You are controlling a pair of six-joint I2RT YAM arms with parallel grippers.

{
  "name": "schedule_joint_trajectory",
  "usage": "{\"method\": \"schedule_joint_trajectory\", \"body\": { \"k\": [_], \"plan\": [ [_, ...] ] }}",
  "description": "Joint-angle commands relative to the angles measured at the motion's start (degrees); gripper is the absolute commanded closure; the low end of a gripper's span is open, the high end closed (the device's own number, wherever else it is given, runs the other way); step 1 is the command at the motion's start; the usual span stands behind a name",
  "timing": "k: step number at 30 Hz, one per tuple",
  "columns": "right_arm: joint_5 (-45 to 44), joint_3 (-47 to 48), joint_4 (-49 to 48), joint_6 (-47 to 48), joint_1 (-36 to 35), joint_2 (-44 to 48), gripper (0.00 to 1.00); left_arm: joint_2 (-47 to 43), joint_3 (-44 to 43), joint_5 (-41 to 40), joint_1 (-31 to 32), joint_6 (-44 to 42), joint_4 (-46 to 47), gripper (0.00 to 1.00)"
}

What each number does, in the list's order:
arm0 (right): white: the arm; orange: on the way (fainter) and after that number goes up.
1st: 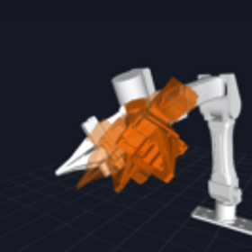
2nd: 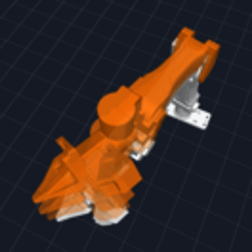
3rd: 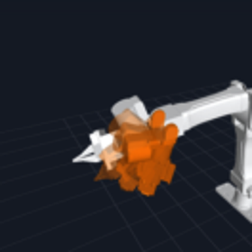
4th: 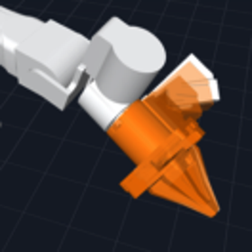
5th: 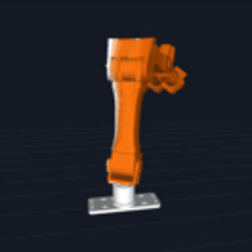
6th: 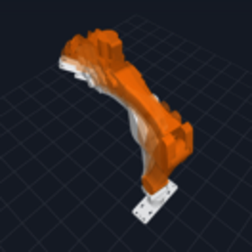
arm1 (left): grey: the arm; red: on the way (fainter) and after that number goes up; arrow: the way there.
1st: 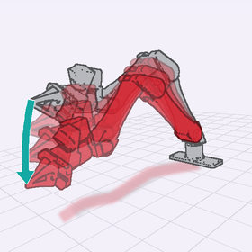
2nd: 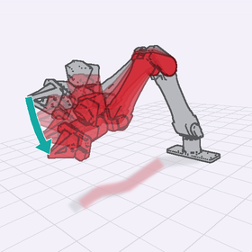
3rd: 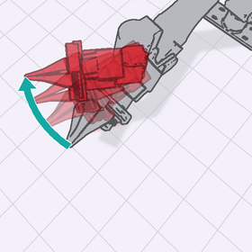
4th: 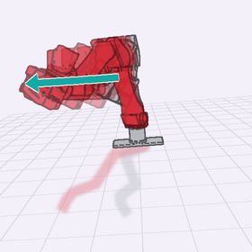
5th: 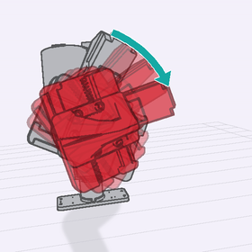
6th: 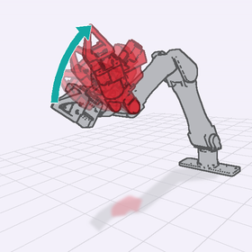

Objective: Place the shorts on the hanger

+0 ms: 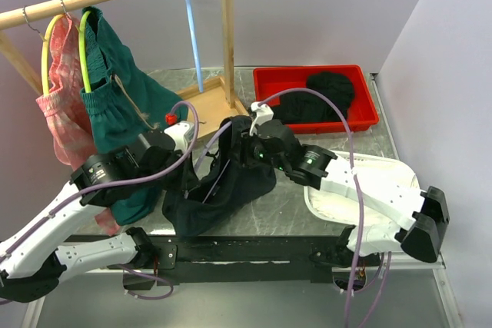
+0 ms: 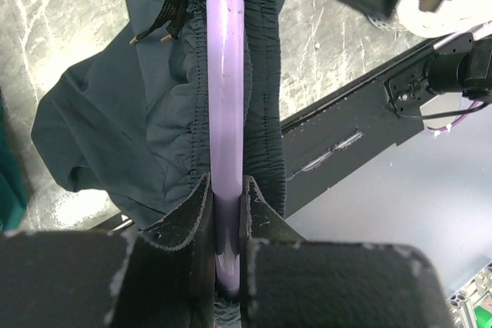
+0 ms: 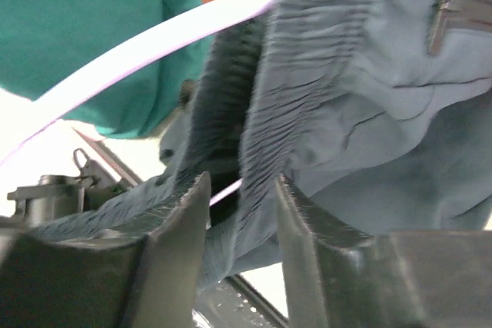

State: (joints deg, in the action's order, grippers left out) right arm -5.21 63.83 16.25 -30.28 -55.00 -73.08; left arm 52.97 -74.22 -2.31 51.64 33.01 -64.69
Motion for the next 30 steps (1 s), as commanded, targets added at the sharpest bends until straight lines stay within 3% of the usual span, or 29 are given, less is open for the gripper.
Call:
{"method": "schedule_joint_trajectory", "body": {
  "k": [1, 5, 12, 19, 24, 28, 30],
  "plan": [
    [-3.2, 4.5, -1.1, 0.5, 1.6, -2.3, 0.68, -1.6, -3.3, 1.1, 0.2, -1.2, 1.5, 0.99],
    [-4.0, 8.4, 1.5, 1.5, 5.2, -4.8, 0.92, -1.9, -3.5, 1.3, 0.2, -1.3, 0.4, 0.99],
    [0.2, 13.0, 2.3, 2.1, 8.9, -5.3, 0.97, -3.5, -2.0, 0.5, 0.2, -0.7, 0.3, 0.99],
    [1.3, 8.8, -1.6, 3.6, 5.2, 0.3, 0.67, -4.5, -0.4, 0.3, 0.2, -0.2, 0.9, 0.99],
    [2.2, 6.7, -5.8, 9.9, 1.3, 7.4, 0.6, -5.0, 0.9, 0.8, 0.2, -0.1, 1.7, 0.99],
    [-1.7, 7.6, -8.4, 17.6, -9.3, 8.3, 0.59, -4.2, 1.6, 1.5, 0.2, -0.2, 2.5, 0.99],
    [-3.2, 8.8, -8.4, 21.2, -11.3, 6.4, 0.59, -4.1, 1.4, 1.9, 0.2, -0.3, 2.8, 0.99]
  ]
}}
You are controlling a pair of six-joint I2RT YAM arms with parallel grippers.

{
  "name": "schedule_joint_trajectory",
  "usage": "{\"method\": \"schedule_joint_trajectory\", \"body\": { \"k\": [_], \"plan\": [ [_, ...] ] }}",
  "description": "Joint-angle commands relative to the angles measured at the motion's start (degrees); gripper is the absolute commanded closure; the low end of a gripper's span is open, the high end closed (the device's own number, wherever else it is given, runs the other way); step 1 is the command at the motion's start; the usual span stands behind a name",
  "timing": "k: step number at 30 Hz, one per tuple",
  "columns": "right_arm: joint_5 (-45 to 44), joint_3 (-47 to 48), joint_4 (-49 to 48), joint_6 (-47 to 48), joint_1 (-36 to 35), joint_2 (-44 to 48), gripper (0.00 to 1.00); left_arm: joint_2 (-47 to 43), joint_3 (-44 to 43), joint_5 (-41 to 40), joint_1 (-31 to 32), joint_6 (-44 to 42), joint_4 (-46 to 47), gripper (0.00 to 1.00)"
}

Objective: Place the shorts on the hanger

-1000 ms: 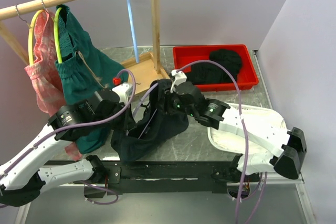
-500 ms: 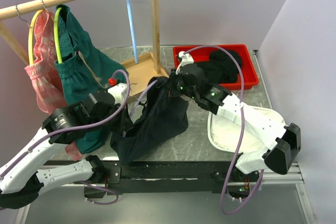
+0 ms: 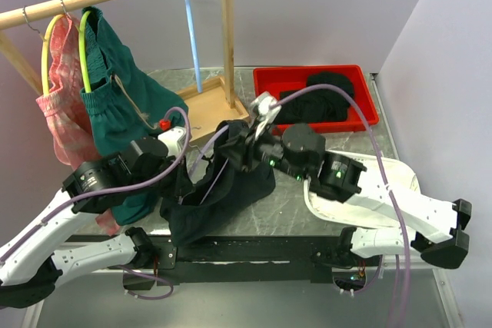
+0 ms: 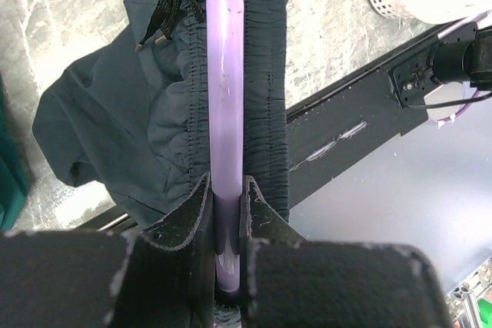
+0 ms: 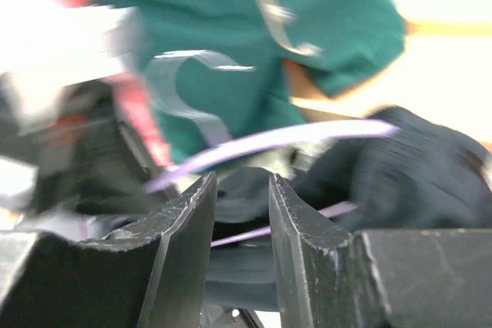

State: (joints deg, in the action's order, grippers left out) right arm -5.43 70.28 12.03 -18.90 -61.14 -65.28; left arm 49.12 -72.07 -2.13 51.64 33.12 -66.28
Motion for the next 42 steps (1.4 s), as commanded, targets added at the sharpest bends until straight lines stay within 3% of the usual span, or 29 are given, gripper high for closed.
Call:
{"method": "schedule_joint_trajectory", "body": {
  "k": [1, 18, 26, 29, 31, 32, 34, 36, 37, 40, 42],
  "plan": [
    [-3.4, 3.5, -4.1, 10.9, -5.9, -2.1, 0.59, 0.2, -1.2, 1.6, 0.2, -0.6, 4.4, 0.99],
    [-3.8, 11.5, -3.6, 17.7, -7.4, -13.9, 0.55, 1.8, -4.0, 3.9, 0.2, -2.2, 4.5, 0.99],
    [-3.4, 10.1, -5.4, 17.8, -7.4, -15.9, 0.55, 1.2, -6.2, 2.9, 0.2, -2.3, 5.3, 0.99],
    [-4.2, 9.9, -6.3, 17.9, -7.3, -16.0, 0.61, 1.2, -6.1, 3.1, 0.2, -2.3, 5.6, 0.99],
    [-5.2, 9.0, -7.6, 17.9, -7.4, -15.1, 0.77, 1.2, -5.7, 3.2, 0.2, -2.5, 5.6, 0.99],
    [-5.5, 8.8, -8.0, 18.0, -7.4, -14.5, 0.91, 1.2, -5.6, 2.7, 0.3, -2.5, 5.8, 0.99],
    [-6.2, 8.0, -9.1, 18.3, -7.4, -14.0, 1.0, 1.5, -6.2, 2.4, 0.2, -2.1, 5.3, 0.99],
    [-6.6, 6.8, -10.2, 18.4, -7.4, -12.9, 1.0, 1.9, -7.5, -2.9, 0.3, -1.4, 4.0, 0.82],
    [-7.3, 6.5, -11.1, 18.4, -7.5, -12.5, 1.0, 1.8, -7.8, -3.7, 0.3, -1.3, 3.7, 0.64],
    [-7.6, 5.1, -11.9, 18.4, -7.4, -11.5, 1.0, 1.7, -8.8, -4.1, 0.2, -1.0, 3.4, 0.54],
    [-8.3, 4.4, -11.9, 18.4, -7.5, -10.8, 1.0, 1.6, -9.2, -4.5, 0.2, -1.0, 3.2, 0.35]
  ]
}}
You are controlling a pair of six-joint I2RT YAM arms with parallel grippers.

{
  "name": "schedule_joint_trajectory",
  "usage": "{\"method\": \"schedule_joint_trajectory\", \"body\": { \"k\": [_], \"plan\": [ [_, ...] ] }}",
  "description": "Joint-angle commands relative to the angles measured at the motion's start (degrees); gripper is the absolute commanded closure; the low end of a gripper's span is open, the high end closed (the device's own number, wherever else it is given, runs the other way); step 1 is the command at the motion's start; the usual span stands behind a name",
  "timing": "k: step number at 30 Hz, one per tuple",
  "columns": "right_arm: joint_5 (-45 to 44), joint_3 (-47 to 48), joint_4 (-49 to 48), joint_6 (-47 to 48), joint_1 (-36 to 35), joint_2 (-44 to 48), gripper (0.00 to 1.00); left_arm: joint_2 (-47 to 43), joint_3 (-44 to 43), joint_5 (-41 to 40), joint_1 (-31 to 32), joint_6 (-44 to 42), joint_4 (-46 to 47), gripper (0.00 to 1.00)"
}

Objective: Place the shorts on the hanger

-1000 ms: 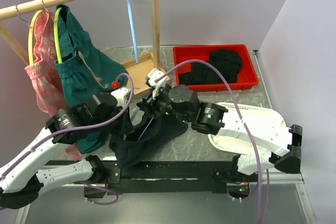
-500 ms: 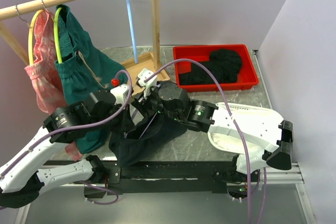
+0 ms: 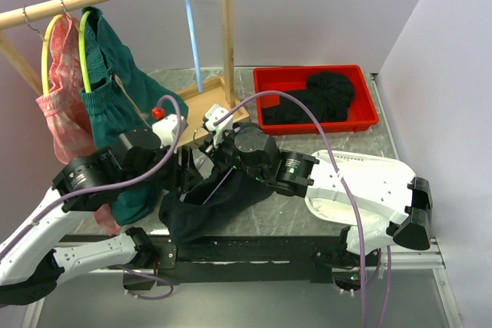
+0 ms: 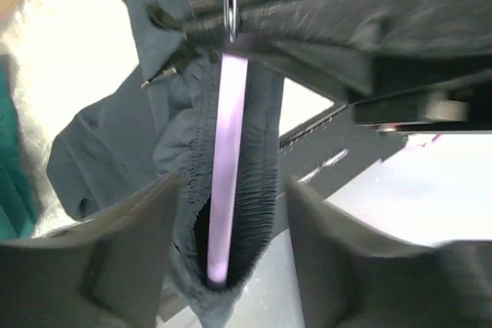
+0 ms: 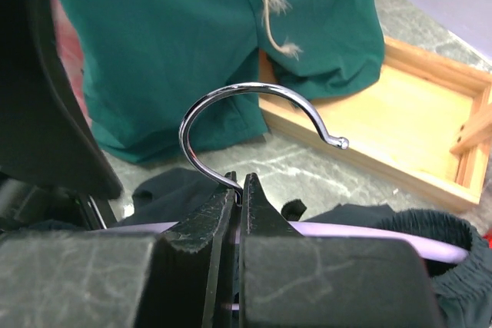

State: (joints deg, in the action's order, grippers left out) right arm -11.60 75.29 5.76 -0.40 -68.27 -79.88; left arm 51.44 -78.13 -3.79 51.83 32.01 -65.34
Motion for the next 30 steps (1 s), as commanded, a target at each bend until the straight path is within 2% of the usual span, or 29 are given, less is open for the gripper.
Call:
{"method": "schedule_joint_trajectory", "body": {
  "k": [1, 7, 18, 22, 30],
  "plan": [
    [-2.3, -0.8, -7.3, -0.1, -0.4, 3.8, 1.0, -0.7, -3.3, -3.1, 0.0, 0.0, 1.8, 0.33],
    [-4.6, -0.4, -7.3, -0.1, -0.4, 3.7, 1.0, -3.0, -3.1, -2.5, 0.0, 0.4, -1.4, 0.21],
    [-3.1, 0.8, -6.6, 1.4, -0.4, 2.8, 1.0, -12.4, 6.4, 1.2, 0.0, 1.8, -2.7, 0.17],
    [-3.1, 1.0, -6.5, 1.4, -0.4, 2.5, 1.0, -13.4, 8.3, 2.7, 0.0, 1.7, -2.2, 0.12],
    [-3.6, 2.2, -6.2, 1.4, -0.4, 1.7, 1.0, -12.7, 11.9, 4.9, 0.0, 1.0, -1.9, 0.13]
  ]
}}
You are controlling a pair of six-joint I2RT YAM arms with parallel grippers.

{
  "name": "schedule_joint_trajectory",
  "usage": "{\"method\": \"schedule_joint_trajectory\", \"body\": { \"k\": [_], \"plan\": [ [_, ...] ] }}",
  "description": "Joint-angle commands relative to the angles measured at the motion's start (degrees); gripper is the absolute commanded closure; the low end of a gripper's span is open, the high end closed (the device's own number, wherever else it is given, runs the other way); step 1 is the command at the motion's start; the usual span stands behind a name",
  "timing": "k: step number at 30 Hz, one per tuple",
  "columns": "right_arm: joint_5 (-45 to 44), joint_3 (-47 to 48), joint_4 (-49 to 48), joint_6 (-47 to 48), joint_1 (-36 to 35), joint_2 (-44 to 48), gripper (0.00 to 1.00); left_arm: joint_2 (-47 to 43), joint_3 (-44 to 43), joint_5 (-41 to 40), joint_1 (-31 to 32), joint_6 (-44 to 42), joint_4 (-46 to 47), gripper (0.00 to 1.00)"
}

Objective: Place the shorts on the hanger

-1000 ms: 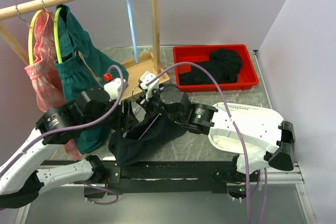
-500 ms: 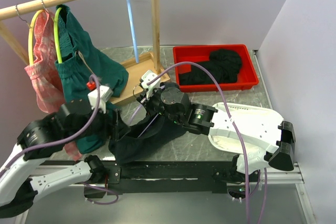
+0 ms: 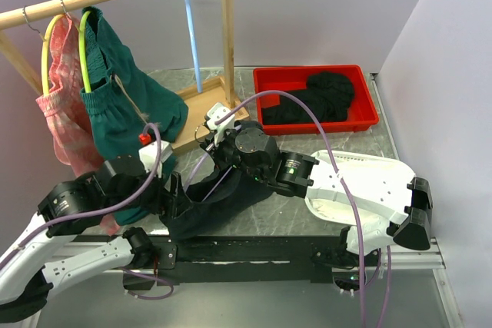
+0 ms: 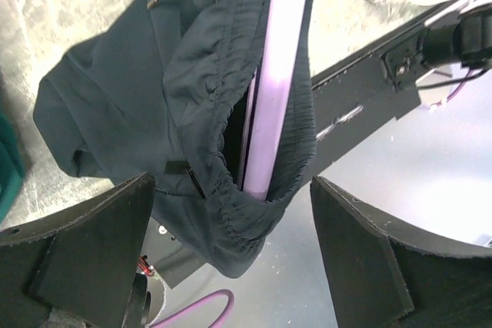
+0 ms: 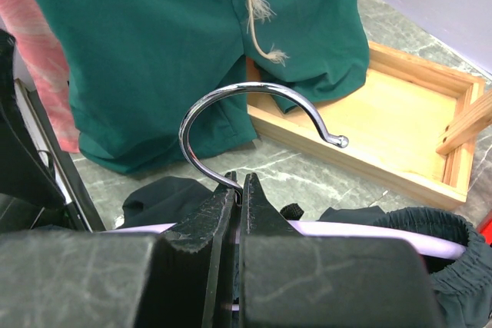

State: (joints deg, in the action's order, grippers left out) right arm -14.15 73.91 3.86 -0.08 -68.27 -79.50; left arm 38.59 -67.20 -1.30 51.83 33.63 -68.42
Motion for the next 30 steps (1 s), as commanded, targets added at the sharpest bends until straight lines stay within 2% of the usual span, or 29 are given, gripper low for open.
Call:
{"method": "schedule_joint_trajectory", "body": {
  "k": [1, 11, 17, 19, 21, 23, 24, 26, 27, 30],
  "plan": [
    [-1.1, 3.6, -4.3, 1.1, -0.4, 1.4, 1.0, 0.2, 1.0, 3.0, 0.0, -0.6, 1.3, 0.14],
    [-1.3, 4.4, -3.1, 1.1, -0.3, 0.8, 1.0, 1.1, 2.9, 5.4, 0.0, -2.4, 2.3, 0.19],
    [-1.4, 4.9, -2.8, 1.2, -0.2, 0.5, 1.0, 2.1, 3.0, 3.6, 0.0, -3.4, 3.3, 0.27],
    [-1.8, 5.3, -2.6, 1.2, -0.2, 0.3, 1.0, 2.2, 3.1, 2.9, 0.0, -3.4, 3.8, 0.41],
    [-1.8, 5.4, -2.7, 1.2, -0.1, 0.1, 1.0, 2.5, 3.0, 1.7, 0.0, -3.4, 3.7, 0.6],
    [-1.8, 5.5, -2.7, 1.1, 0.1, -0.1, 1.0, 2.8, 3.0, 1.6, 0.0, -3.1, 4.4, 0.68],
    [-1.8, 5.6, -2.6, 1.0, 0.2, -0.4, 1.0, 2.8, 3.0, 1.5, 0.0, -3.0, 4.8, 0.8],
    [-2.0, 6.3, -2.5, 1.0, 0.3, -0.7, 1.0, 2.6, 2.6, 1.5, 0.1, -2.4, 5.6, 0.94],
    [-2.0, 6.4, -2.2, 1.0, 0.3, -1.0, 1.0, 2.5, 2.4, -0.1, 0.1, -2.2, 5.9, 0.99],
    [-2.1, 7.0, -1.8, 0.8, 0.4, -1.4, 1.0, 2.1, 1.9, -1.7, 0.0, -1.5, 6.7, 0.99]
  ]
}}
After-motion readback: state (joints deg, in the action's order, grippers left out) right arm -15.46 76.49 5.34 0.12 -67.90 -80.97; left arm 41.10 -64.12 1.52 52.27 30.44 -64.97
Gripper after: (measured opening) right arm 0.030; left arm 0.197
